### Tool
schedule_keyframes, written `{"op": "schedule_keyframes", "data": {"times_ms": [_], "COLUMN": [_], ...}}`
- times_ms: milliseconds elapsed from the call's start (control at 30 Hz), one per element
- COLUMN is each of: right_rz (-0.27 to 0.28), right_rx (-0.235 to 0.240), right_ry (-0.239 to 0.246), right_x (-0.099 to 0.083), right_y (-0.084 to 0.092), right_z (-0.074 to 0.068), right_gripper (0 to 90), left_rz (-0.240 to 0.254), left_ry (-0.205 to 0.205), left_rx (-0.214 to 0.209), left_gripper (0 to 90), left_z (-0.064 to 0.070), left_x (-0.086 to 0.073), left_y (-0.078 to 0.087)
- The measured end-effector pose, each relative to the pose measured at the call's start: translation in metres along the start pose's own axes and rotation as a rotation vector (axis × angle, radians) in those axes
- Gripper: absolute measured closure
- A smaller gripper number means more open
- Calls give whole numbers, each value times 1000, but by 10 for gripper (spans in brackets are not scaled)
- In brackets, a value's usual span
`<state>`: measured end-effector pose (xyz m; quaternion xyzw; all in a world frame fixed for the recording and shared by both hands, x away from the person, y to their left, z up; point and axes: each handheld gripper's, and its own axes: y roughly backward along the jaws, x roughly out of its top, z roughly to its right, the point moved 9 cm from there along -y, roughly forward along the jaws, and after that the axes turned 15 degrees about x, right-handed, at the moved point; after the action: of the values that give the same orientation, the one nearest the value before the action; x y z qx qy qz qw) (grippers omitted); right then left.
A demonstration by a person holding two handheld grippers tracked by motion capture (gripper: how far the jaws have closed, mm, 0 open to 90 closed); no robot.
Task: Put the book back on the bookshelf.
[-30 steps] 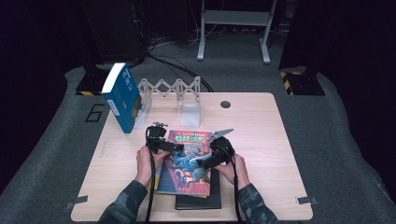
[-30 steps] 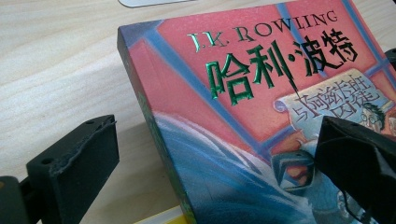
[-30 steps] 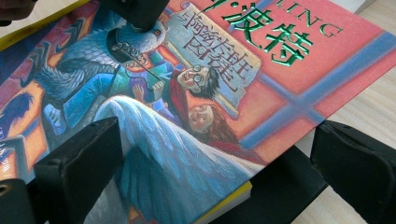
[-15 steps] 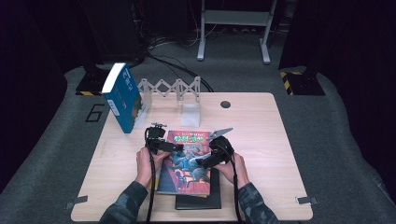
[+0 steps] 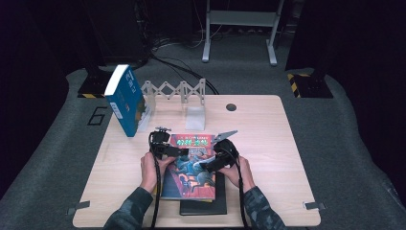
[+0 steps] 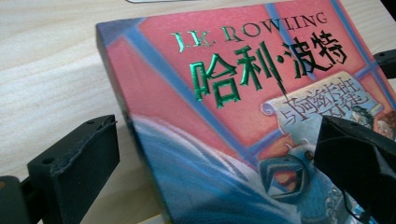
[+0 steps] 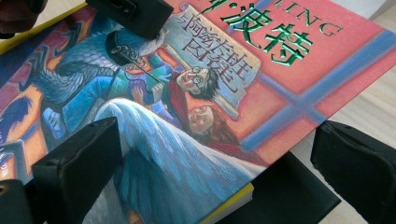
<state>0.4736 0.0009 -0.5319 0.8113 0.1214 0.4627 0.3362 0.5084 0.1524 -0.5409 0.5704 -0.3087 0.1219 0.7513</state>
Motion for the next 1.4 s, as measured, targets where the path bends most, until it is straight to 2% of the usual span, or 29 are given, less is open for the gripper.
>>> {"op": "schedule_keyframes", "data": {"times_ms": [200, 500, 733, 1067, 1300, 1400], "right_rz": [1, -8, -6, -8, 12, 2], "right_rx": [10, 3, 10, 14, 12, 10], "right_ry": [19, 28, 22, 18, 15, 23], "right_x": [1, 2, 2, 1, 2, 2], "right_y": [-1, -1, -1, -2, -3, -2], "right_z": [2, 2, 2, 2, 2, 3], "right_gripper": [12, 8, 8, 7, 7, 7], "left_rz": [-9, -16, -22, -27, -41, -36], "left_ry": [-6, -11, -8, 9, 12, 12], "left_rx": [3, 4, -20, -16, -28, -28], "left_gripper": [42, 45, 44, 65, 68, 85], "left_z": [2, 2, 1, 2, 2, 2], "left_x": [0, 0, 0, 0, 0, 0], "left_y": [3, 3, 1, 2, 2, 3]}}
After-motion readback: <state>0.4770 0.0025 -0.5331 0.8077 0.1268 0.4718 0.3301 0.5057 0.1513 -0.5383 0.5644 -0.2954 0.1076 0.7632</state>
